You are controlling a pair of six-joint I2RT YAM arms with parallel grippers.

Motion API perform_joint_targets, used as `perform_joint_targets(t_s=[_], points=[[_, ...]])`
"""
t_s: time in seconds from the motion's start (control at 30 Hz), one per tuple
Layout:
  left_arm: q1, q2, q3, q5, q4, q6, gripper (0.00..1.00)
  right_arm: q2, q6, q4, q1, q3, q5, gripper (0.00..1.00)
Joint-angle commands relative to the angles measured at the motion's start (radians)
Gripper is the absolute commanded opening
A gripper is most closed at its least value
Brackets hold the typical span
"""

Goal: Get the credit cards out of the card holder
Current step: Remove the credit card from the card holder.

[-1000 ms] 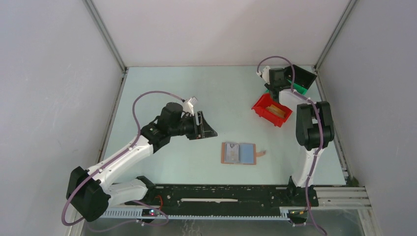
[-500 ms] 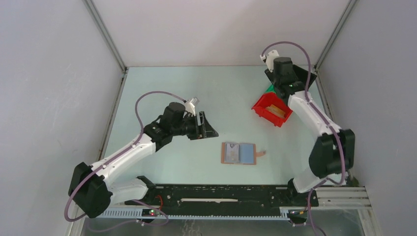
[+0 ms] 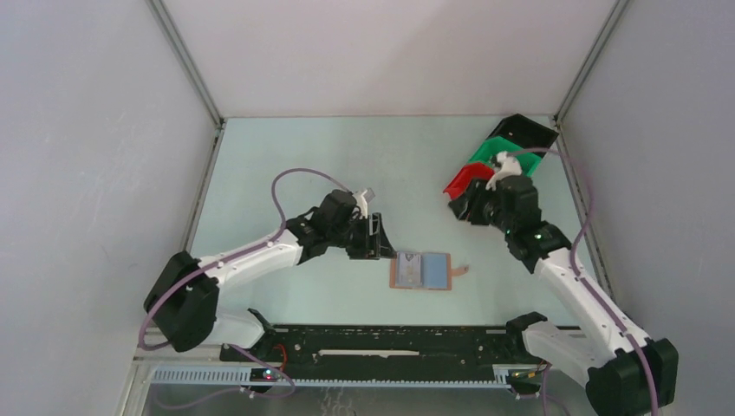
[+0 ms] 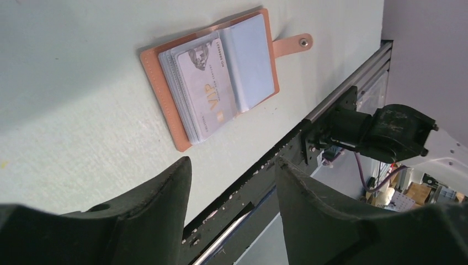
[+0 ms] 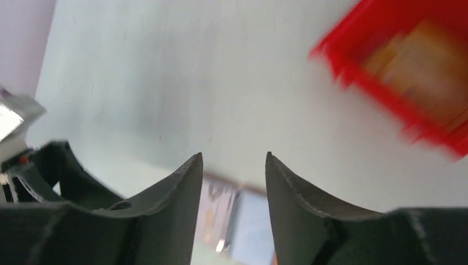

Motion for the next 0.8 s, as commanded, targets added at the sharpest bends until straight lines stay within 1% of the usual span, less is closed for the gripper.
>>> perform_joint_targets(t_s=[0.0, 0.07, 0.13, 0.23, 0.3, 0.47, 0.77], points=[[-0.031, 0.062, 0.038, -0.018, 0.068, -0.005, 0.61, 0.003, 0.296, 0.055, 0.026, -0.174, -0.246, 0.52], [-0.040, 0.097, 0.047, -0.037, 0.071, -0.005, 0.60, -0.015, 0.348, 0.141, 0.055, -0.272, -0.289, 0.48], [-0.048, 0.134, 0.054, -0.056, 0.078, -0.005, 0.59, -0.026, 0.399, 0.213, 0.077, -0.350, -0.296, 0.43], [-0.053, 0.187, 0.062, -0.067, 0.101, -0.018, 0.57, -0.015, 0.491, 0.357, 0.084, -0.449, -0.329, 0.35], [-0.059, 0.217, 0.072, -0.078, 0.106, -0.024, 0.56, 0.017, 0.532, 0.450, 0.090, -0.501, -0.353, 0.32], [-0.070, 0.271, 0.104, -0.115, 0.094, -0.017, 0.56, 0.102, 0.537, 0.508, 0.104, -0.523, -0.368, 0.31], [-0.089, 0.321, 0.141, -0.135, 0.089, -0.009, 0.54, 0.217, 0.530, 0.564, 0.119, -0.522, -0.395, 0.30]])
